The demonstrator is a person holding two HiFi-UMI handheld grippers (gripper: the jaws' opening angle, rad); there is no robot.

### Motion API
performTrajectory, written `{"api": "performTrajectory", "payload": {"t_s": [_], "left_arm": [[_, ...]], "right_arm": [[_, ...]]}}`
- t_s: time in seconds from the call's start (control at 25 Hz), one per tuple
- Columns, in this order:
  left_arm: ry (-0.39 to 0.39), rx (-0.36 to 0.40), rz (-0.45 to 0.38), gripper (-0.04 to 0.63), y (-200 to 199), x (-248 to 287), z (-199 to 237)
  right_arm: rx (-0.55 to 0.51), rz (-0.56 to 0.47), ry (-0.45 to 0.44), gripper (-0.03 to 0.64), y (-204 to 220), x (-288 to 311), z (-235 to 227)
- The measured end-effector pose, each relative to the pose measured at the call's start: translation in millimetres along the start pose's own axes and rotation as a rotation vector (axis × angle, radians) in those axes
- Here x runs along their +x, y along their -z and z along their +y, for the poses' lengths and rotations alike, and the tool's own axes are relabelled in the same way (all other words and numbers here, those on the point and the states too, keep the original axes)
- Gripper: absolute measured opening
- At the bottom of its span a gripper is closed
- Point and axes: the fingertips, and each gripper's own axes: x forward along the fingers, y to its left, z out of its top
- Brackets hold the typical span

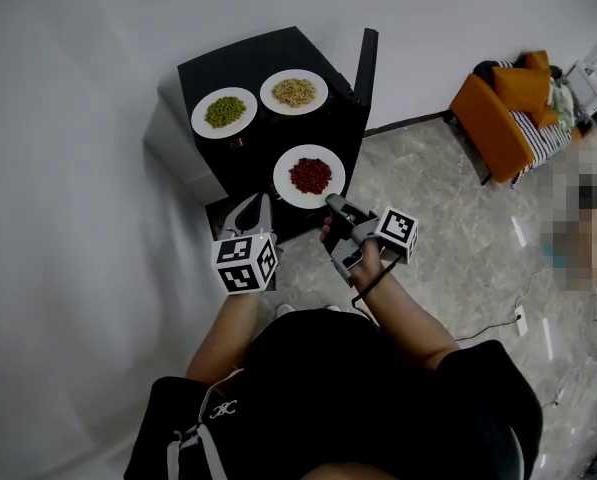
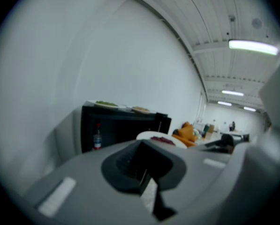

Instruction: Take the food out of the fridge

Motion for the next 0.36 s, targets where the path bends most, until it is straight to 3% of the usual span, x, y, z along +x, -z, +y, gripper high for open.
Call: {"api": "performTrajectory", "payload": {"t_s": [0.36], "left_arm": [[-0.005, -0.011, -0.002, -0.002, 1.6, 1.0, 11.2]], "right_arm": [[-0.004, -0.003, 0.015, 0.005, 0.4, 6.8, -6.3]]}}
